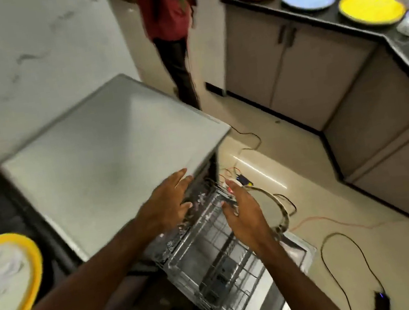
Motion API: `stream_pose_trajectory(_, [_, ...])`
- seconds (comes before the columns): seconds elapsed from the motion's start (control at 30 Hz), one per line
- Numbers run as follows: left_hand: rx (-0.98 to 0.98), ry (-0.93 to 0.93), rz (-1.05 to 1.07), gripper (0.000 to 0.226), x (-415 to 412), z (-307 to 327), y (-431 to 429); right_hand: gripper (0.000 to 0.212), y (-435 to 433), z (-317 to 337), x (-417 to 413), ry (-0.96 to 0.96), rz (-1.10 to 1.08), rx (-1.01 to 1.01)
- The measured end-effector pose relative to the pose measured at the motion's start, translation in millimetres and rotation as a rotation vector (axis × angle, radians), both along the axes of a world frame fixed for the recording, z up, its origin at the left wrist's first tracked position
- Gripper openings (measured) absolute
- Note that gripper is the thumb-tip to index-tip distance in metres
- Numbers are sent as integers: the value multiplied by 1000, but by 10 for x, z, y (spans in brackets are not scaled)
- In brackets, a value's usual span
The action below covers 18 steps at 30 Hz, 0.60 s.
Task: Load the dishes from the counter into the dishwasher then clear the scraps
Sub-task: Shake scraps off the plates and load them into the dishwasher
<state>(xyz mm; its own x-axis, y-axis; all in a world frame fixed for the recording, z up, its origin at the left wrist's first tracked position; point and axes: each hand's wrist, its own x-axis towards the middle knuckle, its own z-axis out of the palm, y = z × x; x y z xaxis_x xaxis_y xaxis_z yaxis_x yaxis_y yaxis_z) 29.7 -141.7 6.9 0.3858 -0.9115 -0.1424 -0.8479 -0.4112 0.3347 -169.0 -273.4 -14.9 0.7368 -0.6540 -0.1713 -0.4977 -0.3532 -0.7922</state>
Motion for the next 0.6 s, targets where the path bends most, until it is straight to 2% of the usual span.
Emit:
stream_pose_trajectory(0.3, [-127,-37,588,70,374,379,2247,56,1053,344,1064,-91,397,87])
stream_pose_trajectory(0.47, [-89,36,898,70,271,372,3384,55,1899,301,1599,-98,595,23])
stream_pose_trajectory(0.6, [-67,187,1043,69,148,283,4155,53,2651,240,1877,-92,711,34])
